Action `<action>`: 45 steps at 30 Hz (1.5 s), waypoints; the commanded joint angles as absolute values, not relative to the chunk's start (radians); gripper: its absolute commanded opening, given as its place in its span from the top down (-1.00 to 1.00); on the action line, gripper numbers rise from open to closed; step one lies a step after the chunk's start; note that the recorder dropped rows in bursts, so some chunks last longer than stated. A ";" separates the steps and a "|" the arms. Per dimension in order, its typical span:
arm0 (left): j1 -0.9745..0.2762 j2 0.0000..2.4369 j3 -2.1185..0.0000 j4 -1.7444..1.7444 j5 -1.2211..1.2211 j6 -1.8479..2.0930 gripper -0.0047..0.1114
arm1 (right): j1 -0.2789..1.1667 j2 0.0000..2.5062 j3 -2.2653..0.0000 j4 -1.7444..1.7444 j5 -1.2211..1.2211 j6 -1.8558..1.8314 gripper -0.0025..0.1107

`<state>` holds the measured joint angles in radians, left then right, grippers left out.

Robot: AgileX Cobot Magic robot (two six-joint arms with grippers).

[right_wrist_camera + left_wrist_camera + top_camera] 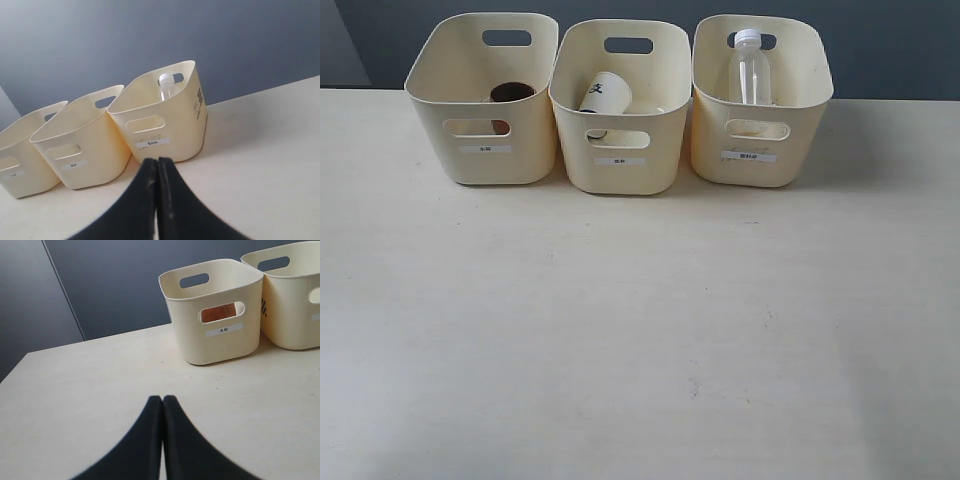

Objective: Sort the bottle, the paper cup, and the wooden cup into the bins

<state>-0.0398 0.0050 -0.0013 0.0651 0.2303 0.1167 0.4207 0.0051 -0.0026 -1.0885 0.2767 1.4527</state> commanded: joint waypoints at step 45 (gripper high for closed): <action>-0.043 0.000 0.000 0.069 0.225 0.115 0.92 | -0.140 0.000 0.000 -1.040 -0.166 1.446 0.97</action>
